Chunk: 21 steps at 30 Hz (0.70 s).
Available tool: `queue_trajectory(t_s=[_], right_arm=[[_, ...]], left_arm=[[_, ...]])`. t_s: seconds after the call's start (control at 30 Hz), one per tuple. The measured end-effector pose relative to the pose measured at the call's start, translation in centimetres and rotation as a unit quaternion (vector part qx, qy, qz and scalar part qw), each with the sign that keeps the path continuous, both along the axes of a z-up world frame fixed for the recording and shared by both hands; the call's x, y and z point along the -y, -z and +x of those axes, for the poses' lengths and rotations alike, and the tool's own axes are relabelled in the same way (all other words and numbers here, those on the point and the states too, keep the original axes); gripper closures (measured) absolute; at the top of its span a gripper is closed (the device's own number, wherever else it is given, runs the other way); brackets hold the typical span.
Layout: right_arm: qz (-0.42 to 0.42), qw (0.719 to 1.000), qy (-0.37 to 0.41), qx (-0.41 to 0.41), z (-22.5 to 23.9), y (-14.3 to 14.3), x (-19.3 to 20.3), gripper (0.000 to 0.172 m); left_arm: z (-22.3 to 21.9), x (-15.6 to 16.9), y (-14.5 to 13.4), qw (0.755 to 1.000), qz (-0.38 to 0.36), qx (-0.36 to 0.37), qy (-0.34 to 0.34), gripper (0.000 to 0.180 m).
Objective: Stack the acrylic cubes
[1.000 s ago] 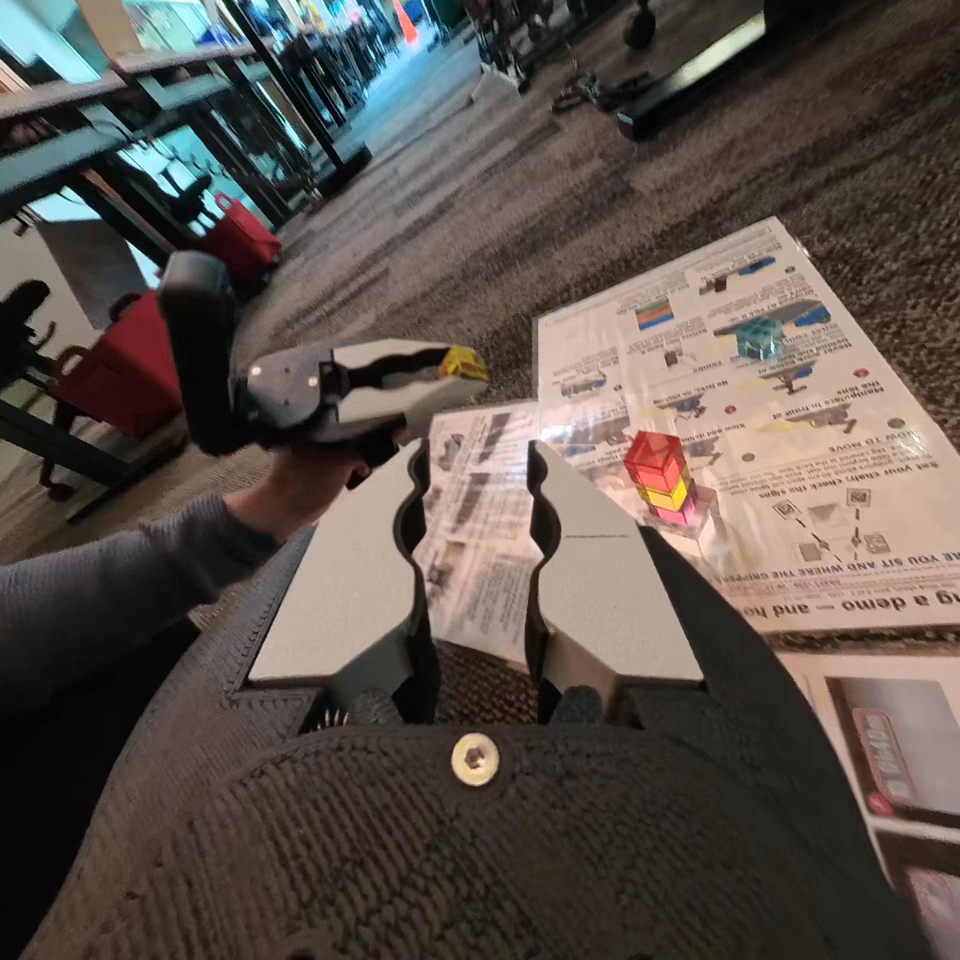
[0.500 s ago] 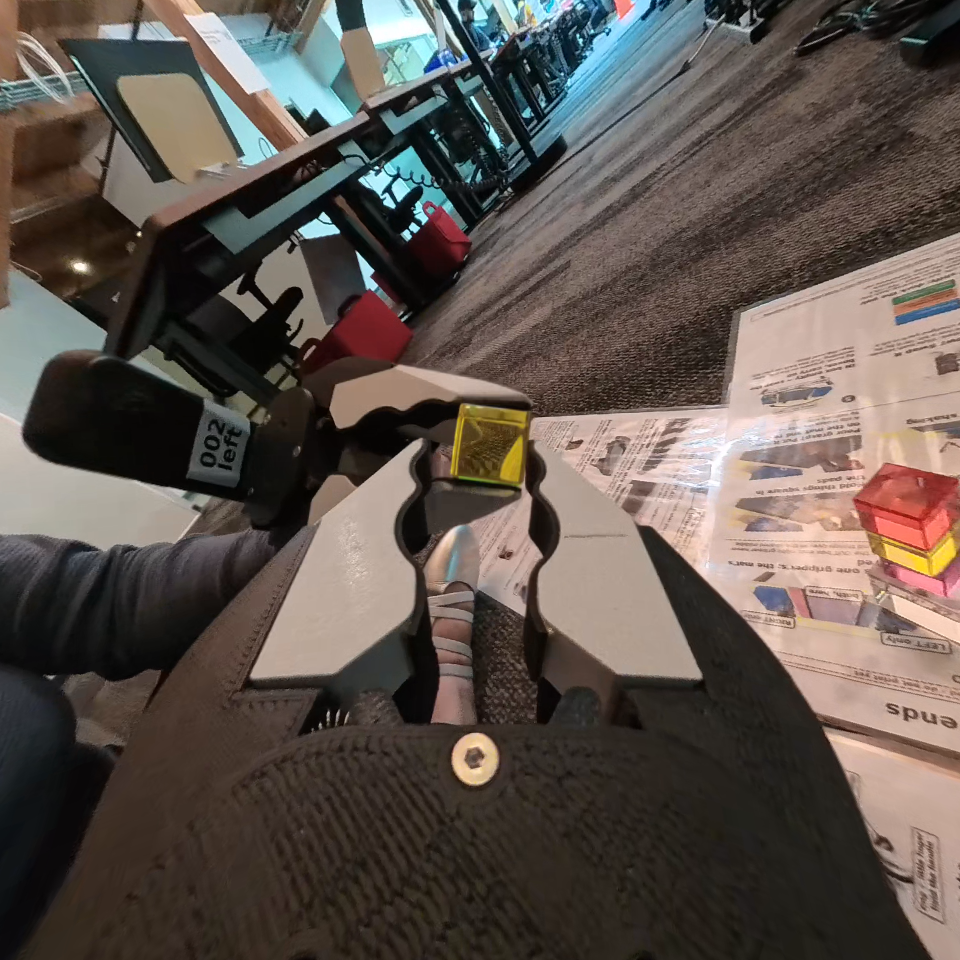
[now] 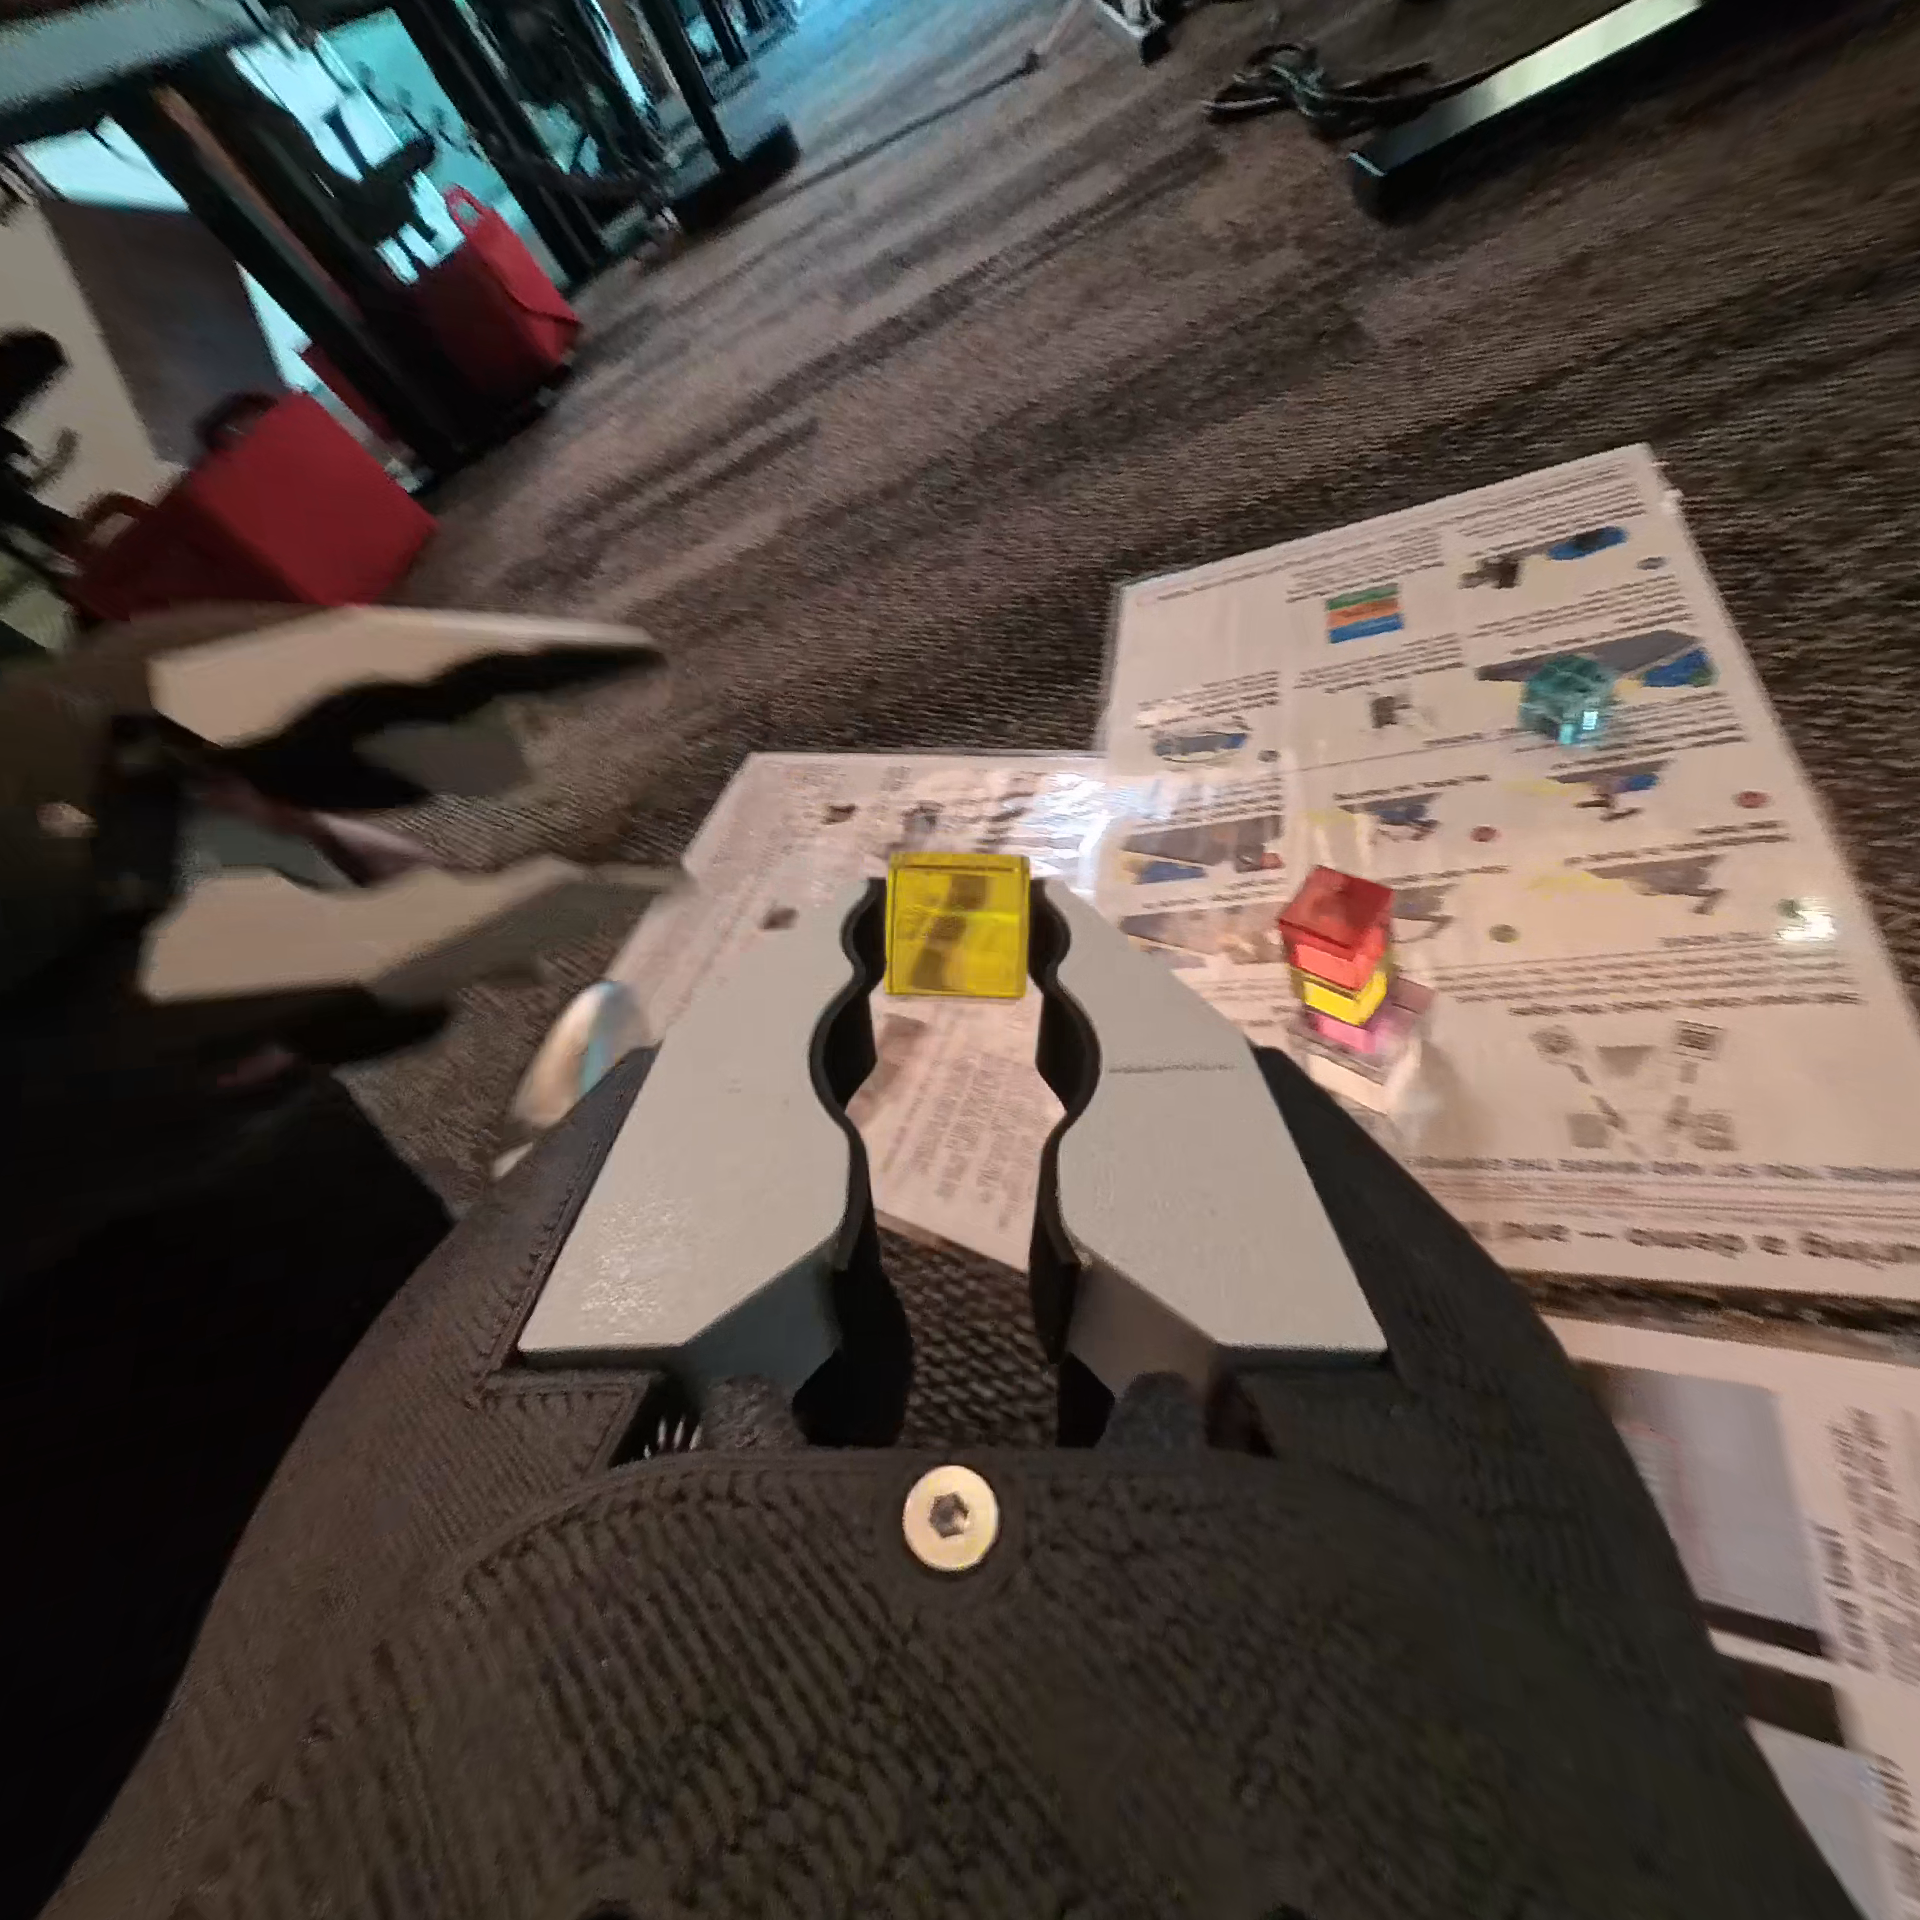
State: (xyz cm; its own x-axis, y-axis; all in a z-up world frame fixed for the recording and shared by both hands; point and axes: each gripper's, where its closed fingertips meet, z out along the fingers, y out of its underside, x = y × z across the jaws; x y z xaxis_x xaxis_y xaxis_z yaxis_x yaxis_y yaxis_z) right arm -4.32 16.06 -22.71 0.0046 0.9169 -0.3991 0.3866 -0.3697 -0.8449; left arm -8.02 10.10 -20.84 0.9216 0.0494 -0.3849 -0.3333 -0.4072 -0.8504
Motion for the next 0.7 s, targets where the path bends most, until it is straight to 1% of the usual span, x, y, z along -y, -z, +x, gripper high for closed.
queue_trajectory(t_s=[0.03,0.07,0.1,0.17,0.23,0.33,0.47,0.6,0.7], right_arm=[[0.019,1.000,-0.005,0.017,-0.1,0.5,-0.6,0.147],[0.038,0.999,-0.015,0.035,-0.3,0.9,-1.1,0.147],[0.058,0.997,-0.031,0.047,-0.7,1.2,-1.7,0.146],[0.104,0.989,-0.078,0.072,-1.7,1.8,-2.9,0.146],[0.161,0.972,-0.141,0.101,-2.6,2.7,-4.0,0.147],[0.214,0.936,-0.238,0.148,-3.5,4.3,-5.0,0.147],[0.253,0.893,-0.325,0.184,-4.1,6.0,-6.1,0.147],[0.235,0.876,-0.380,0.183,-5.0,6.9,-6.0,0.147],[0.231,0.858,-0.410,0.204,-5.3,8.2,-6.2,0.147]], left_arm=[[-1.4,0.4,-0.6,1.000,0.001,-0.004,-0.029,0.126],[-2.9,0.7,-1.2,0.998,0.005,0.007,-0.056,0.126],[-4.2,1.0,-1.7,0.996,0.013,0.034,-0.080,0.126],[-6.3,1.4,-2.7,0.986,0.047,0.116,-0.107,0.128],[-8.5,1.9,-3.7,0.971,0.088,0.181,-0.127,0.131],[-11.9,2.6,-4.8,0.952,0.136,0.225,-0.159,0.136],[-14.2,2.8,-5.2,0.932,0.173,0.262,-0.180,0.148],[-14.2,2.2,-5.2,0.924,0.190,0.282,-0.174,0.154],[-13.9,1.7,-5.0,0.922,0.193,0.292,-0.166,0.154]])
